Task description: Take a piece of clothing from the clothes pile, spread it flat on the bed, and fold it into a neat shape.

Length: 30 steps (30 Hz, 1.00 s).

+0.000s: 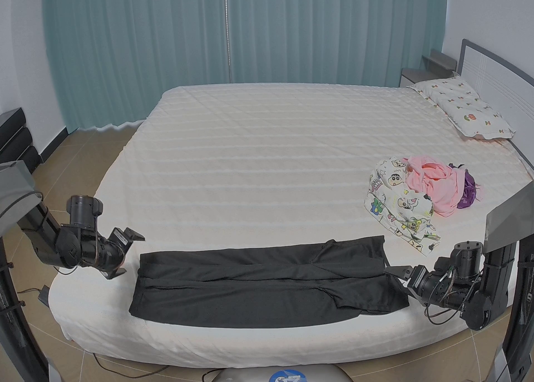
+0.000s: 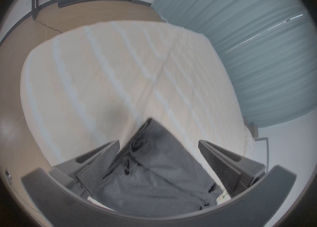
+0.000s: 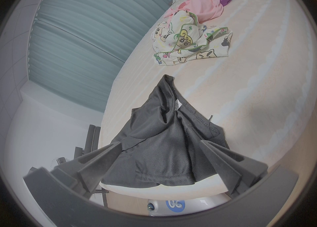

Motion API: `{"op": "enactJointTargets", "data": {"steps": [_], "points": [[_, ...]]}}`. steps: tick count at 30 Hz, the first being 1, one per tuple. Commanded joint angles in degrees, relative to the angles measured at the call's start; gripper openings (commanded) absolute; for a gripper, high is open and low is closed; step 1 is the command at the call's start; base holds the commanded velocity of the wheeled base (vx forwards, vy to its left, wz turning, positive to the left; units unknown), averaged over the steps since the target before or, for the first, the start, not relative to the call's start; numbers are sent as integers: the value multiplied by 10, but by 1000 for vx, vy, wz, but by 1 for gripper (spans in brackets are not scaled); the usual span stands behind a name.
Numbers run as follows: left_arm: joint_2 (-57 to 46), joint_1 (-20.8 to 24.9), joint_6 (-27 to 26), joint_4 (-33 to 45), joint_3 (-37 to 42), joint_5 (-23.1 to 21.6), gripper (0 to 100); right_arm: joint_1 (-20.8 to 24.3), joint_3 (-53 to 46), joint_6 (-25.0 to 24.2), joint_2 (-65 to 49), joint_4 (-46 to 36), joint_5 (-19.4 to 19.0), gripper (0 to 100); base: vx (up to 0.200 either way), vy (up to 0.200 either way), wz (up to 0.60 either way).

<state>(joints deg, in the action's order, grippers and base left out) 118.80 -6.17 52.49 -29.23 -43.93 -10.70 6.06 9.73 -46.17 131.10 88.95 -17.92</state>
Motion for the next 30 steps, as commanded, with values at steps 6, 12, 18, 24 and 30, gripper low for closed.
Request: {"op": "enactJointTargets", "data": {"steps": [6, 12, 18, 24, 30], "points": [[57, 6, -122, 54, -116, -8, 100, 5, 0, 1, 5, 9, -1, 100, 0, 0, 0], [113, 12, -211, 101, -173, -34, 100, 5, 0, 1, 6, 9, -1, 100, 0, 0, 0], [137, 16, -223, 155, -215, -81, 100, 5, -1, 3, 13, 9, -1, 100, 0, 0, 0], [137, 16, -223, 155, -216, -77, 100, 9, -1, 3, 14, 9, -1, 100, 0, 0, 0], [136, 13, -224, 154, -214, -58, 100, 11, -1, 3, 17, 9, -1, 100, 0, 0, 0]]}}
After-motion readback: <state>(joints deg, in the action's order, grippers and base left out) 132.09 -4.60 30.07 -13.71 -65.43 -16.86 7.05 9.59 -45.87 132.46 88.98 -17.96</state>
